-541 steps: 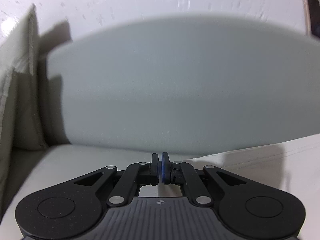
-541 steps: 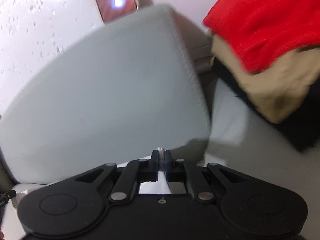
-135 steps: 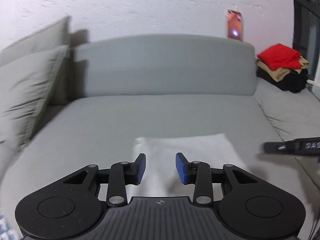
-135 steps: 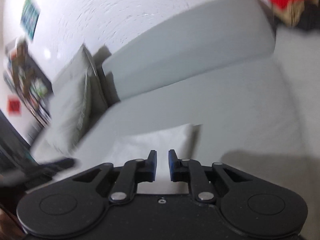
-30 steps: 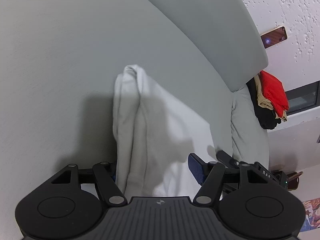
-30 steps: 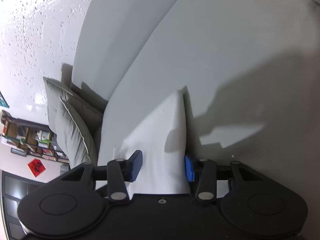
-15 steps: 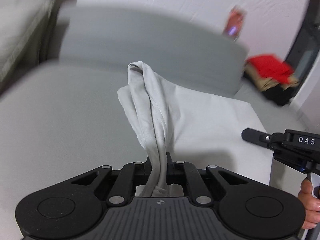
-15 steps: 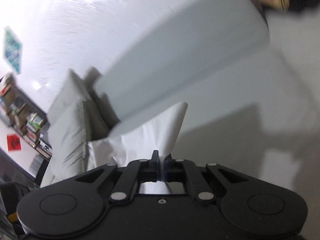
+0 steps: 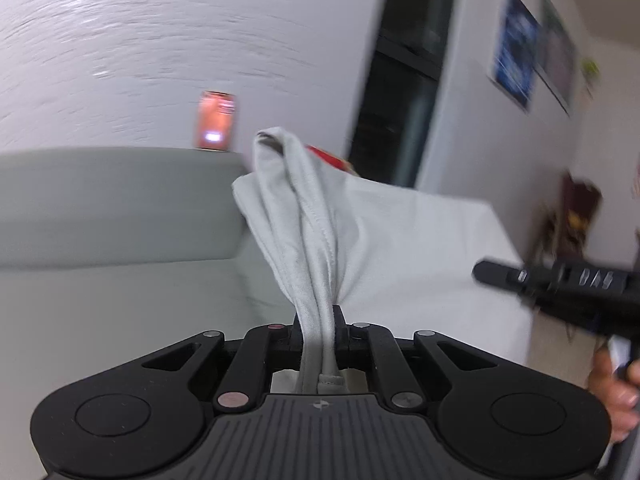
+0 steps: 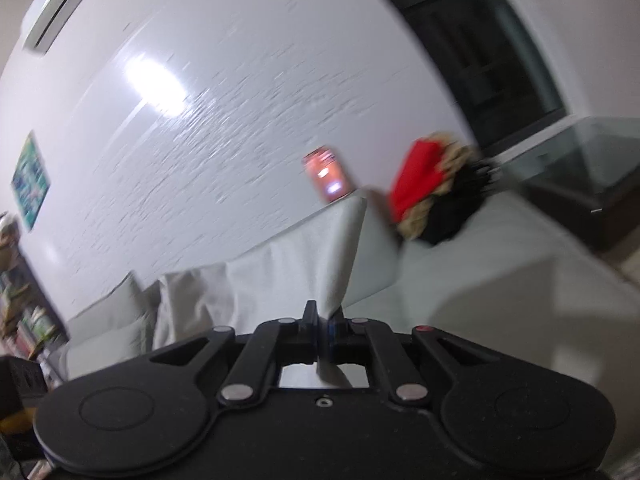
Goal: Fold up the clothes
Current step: 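Carry the sweatshirt with the left gripper beside the clothes pile and lower it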
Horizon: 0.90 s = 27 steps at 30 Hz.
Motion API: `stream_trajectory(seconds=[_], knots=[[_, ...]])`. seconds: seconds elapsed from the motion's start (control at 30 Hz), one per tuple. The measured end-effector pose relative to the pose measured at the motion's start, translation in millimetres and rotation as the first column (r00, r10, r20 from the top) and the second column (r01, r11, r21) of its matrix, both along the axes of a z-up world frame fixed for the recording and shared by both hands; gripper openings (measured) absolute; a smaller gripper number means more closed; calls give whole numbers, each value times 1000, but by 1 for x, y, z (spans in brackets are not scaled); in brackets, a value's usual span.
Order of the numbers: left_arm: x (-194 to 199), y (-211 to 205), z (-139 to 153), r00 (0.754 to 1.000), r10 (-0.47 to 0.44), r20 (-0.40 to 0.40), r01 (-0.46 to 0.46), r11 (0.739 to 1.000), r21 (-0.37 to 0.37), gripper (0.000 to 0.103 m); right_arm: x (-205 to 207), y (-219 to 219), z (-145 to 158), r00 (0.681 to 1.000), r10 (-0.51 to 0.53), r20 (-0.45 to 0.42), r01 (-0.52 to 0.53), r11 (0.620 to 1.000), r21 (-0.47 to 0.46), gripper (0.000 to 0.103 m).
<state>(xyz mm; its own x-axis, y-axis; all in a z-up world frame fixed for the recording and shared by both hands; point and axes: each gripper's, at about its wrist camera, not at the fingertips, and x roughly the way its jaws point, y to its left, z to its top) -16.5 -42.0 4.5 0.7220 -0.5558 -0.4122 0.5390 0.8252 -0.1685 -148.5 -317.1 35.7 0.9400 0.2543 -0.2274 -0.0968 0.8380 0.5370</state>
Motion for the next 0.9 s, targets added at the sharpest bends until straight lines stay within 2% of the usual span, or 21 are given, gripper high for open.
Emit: stream_trajectory(seconds=[0.13, 0.27, 0.47, 0.5, 0.53, 0.57, 0.6, 0.63, 0.67, 0.7, 0.73, 0.77, 0.87, 0.9], knots=[[43, -68, -19, 992, -69, -105, 69, 998, -3, 8, 12, -43, -11, 993, -118, -26, 118, 993, -24, 4], [82, -111, -25, 984, -104, -146, 105, 994, -4, 8, 40, -83, -15, 977, -208, -41, 205, 977, -60, 4], [142, -153, -46, 971, -117, -210, 125, 992, 27, 8, 122, -125, -38, 952, -262, -160, 249, 964, -96, 4], [153, -160, -53, 973, -92, -213, 107, 993, 57, 10, 136, -129, -44, 946, -269, -179, 254, 962, -104, 4], [164, -167, -61, 975, -63, -212, 84, 992, 93, 22, 151, -133, -51, 941, -276, -198, 258, 960, -113, 5], [176, -174, -69, 977, -33, -211, 61, 990, 128, 27, 164, -135, -59, 932, -284, -227, 257, 956, -142, 6], [188, -176, -78, 979, 45, -196, -4, 979, 202, 34, 177, -137, -68, 921, -293, -257, 254, 951, -174, 8], [199, -178, -87, 976, 132, -172, -79, 956, 282, 32, 173, -139, -71, 915, -301, -267, 259, 949, -181, 16], [206, -167, -91, 966, 190, -176, -129, 943, 306, 27, 167, -141, -72, 911, -308, -275, 266, 947, -183, 26], [211, -153, -95, 953, 240, -187, -173, 932, 317, 27, 161, -143, -74, 906, -316, -283, 272, 944, -185, 30], [210, -136, -97, 947, 246, -209, -179, 939, 294, 31, 155, -145, -75, 901, -323, -290, 278, 942, -187, 36], [208, -119, -98, 942, 241, -232, -178, 948, 262, 31, 149, -147, -77, 896, -331, -298, 284, 940, -189, 40], [185, -95, -98, 937, 218, -273, -156, 960, 231, 30, 130, -152, -81, 879, -353, -320, 303, 933, -196, 41], [174, -97, -96, 941, 190, -280, -131, 967, 217, 30, 124, -145, -80, 893, -328, -310, 276, 940, -200, 41]])
